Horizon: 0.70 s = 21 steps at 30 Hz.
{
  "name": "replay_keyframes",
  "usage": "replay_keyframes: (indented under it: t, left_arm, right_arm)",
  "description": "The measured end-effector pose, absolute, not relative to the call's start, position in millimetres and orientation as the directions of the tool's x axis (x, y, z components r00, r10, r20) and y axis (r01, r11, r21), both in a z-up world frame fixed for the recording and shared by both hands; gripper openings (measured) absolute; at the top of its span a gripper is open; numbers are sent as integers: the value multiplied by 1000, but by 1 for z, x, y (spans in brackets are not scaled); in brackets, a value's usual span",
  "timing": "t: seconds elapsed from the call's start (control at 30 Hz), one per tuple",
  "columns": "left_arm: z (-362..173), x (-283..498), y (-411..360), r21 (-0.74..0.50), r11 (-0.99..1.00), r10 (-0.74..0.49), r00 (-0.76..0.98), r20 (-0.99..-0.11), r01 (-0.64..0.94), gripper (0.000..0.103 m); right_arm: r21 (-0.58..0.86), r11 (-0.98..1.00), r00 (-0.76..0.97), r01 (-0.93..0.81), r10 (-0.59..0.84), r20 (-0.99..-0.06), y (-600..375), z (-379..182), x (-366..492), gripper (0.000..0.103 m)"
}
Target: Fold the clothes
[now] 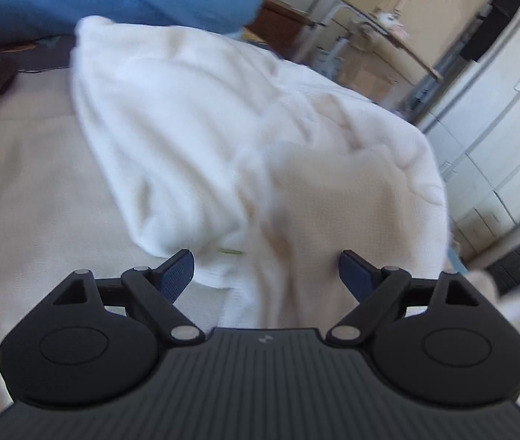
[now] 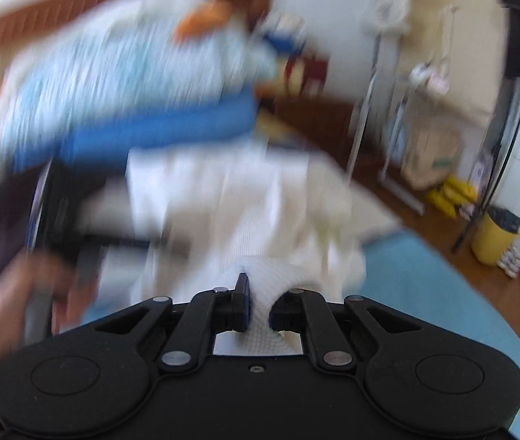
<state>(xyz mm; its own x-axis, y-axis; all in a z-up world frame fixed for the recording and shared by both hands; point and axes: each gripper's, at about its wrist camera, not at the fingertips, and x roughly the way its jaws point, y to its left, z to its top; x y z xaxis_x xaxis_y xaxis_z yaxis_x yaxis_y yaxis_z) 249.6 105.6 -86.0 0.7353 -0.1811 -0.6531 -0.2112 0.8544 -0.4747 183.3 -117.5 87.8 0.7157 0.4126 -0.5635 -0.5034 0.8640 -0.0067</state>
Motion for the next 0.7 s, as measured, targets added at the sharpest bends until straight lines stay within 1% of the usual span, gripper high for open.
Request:
replay_keyframes:
  t: [0.07,0.1,0.13,0.17,0.2,0.23,0.27,0.3,0.33,0.37,0.43,0.47,0.5,0.57,0.6,0.63,0.67,0.7]
  left_arm:
    - [-90,248,112,-416,868,-107,715,-691,-272,87]
    - [-94,249,117,-431,857,-116,709,-696,-283,87]
    - [-98,249,121,-447,845,-127,702,-701,-294,87]
    - [-104,253,125,-506,812,-188,689,-700,-292,87]
    - [-113,258,129,-586,758,-276,673,-686,-287,89]
    - [-118,259,130,-624,728,-315,670,-673,-284,92]
    - [-118,258,128,-623,731,-311,677,-667,-278,95]
    - [-117,259,126,-615,742,-312,674,-670,-268,95]
    - [-114,260,120,-610,752,-324,667,-671,-249,95]
    - [-116,261,116,-648,730,-379,659,-650,-219,95]
    - [-123,266,107,-730,662,-495,633,-595,-169,95]
    - [-128,268,102,-755,634,-526,623,-579,-167,95]
    - [-132,269,98,-755,632,-522,624,-582,-175,95]
    - [-133,269,89,-726,670,-486,646,-589,-158,95]
    - [-132,267,86,-721,678,-482,654,-584,-144,89]
    - [-131,267,85,-734,669,-504,654,-564,-117,82]
    - [-135,269,86,-783,617,-574,639,-512,-73,68]
    - [-141,269,89,-846,530,-647,618,-446,-55,61]
  right_arm:
    - [33,880,721,-474,410,-559,-115,81,224,16]
    - [54,887,723,-458,407,-558,-114,78,245,21]
    - [83,900,707,-428,391,-589,-117,67,264,29]
    - [111,911,689,-397,375,-620,-119,56,284,34]
    - [172,910,653,-378,393,-647,-126,41,298,46]
    - [232,906,616,-355,413,-670,-134,26,311,61]
    - [289,899,578,-328,434,-691,-141,10,325,65]
    - [345,890,539,-298,456,-708,-149,-5,338,74]
    - [398,878,500,-265,479,-722,-156,-20,352,91]
    - [448,864,460,-229,502,-732,-163,-36,365,96]
    - [496,850,418,-178,521,-744,-173,-63,372,97]
    - [513,844,411,-156,528,-743,-173,-73,370,98]
    - [528,837,402,-144,537,-741,-172,-80,371,100]
    - [520,838,415,-164,537,-735,-158,-84,367,101]
    - [497,845,416,-197,532,-738,-149,-83,360,100]
    - [474,850,417,-230,527,-740,-140,-82,354,93]
    - [460,849,428,-260,528,-733,-135,-78,345,86]
    - [447,849,433,-281,528,-731,-132,-75,336,75]
